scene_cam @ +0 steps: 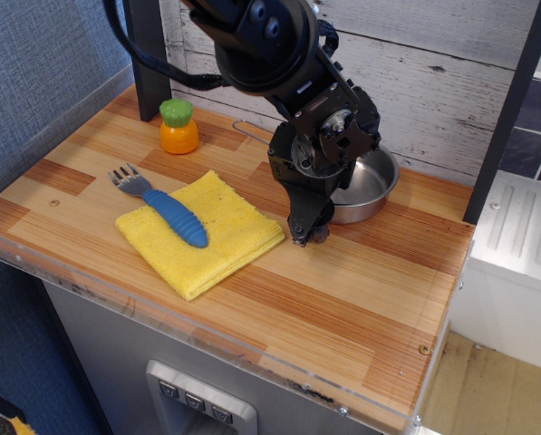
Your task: Move the pot towards the top of the counter.
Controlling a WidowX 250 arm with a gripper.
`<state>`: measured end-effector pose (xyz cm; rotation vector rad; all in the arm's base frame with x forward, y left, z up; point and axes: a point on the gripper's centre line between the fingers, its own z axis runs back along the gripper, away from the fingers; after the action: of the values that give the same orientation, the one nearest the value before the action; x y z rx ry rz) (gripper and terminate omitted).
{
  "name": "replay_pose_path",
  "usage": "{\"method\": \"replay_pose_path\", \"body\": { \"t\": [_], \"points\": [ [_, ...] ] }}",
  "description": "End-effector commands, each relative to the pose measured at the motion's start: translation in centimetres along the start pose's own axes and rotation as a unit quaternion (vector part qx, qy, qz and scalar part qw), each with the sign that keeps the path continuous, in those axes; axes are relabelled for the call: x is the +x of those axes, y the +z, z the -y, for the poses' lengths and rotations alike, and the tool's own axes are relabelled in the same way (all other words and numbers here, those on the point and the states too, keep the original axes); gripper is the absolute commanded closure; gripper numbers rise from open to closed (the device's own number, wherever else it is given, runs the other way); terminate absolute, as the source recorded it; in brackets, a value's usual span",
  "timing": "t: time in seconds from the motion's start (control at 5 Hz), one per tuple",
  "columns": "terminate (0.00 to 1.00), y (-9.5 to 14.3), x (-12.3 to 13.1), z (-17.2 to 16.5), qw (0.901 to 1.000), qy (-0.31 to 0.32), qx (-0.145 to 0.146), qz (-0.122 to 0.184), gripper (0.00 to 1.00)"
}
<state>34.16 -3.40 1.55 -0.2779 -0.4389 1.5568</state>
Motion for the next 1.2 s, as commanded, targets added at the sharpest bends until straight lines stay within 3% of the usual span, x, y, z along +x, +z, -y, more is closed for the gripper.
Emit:
{"method": "replay_pose_path", "body": {
  "t": [0.0,0.4,0.8,1.0],
  "points": [
    [0.00,2.1,0.0,1.1,0.9995,-0.003,-0.032,-0.001,0.00],
    [0.00,5.0,0.8,2.9,0.9977,-0.004,-0.067,-0.003,0.00],
    [0.00,10.1,4.0,3.0,0.9940,0.000,-0.110,0.000,0.00],
    [0.00,12.5,1.1,4.5,0.9915,-0.002,-0.130,0.002,0.00]
  ]
}}
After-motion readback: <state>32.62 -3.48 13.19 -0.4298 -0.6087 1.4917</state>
